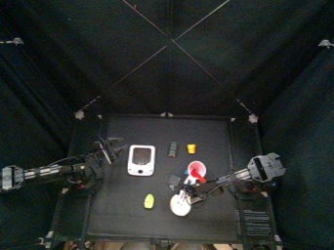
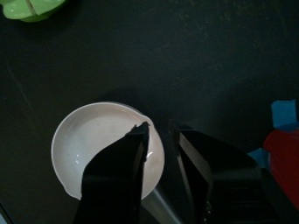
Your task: Grab pan
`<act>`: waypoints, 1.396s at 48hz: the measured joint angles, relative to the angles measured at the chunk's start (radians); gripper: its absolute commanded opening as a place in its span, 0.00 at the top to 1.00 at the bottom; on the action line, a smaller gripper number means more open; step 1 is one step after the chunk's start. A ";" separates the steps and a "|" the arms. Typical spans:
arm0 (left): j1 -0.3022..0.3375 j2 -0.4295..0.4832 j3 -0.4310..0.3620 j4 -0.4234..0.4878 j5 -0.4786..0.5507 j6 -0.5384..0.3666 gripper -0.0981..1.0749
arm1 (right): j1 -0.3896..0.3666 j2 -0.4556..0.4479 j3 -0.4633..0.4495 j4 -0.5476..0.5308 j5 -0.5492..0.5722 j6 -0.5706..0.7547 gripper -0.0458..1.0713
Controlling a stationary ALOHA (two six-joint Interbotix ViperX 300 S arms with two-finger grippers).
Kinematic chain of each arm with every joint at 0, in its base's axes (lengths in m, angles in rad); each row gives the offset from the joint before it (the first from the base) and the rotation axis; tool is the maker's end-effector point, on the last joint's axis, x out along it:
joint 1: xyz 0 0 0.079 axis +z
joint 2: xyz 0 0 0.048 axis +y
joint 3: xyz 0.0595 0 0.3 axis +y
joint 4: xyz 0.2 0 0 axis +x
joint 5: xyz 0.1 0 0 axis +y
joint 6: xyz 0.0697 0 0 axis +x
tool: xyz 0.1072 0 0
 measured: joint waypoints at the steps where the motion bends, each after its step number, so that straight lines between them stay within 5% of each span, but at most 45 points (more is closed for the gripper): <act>1: 0.000 0.000 0.000 0.000 0.000 0.002 0.10 | 0.000 0.000 -0.002 0.002 -0.002 0.000 0.35; 23: 0.000 0.000 0.000 0.000 0.005 0.002 0.09 | 0.002 0.000 -0.058 -0.025 -0.017 0.002 0.36; 48: 0.000 0.000 0.000 0.000 0.006 0.002 0.10 | 0.006 0.002 -0.270 -0.129 -0.032 0.015 0.36; 67: 0.000 0.000 0.003 -0.002 0.006 0.002 0.09 | -0.025 0.000 -0.258 -0.127 -0.028 0.017 0.36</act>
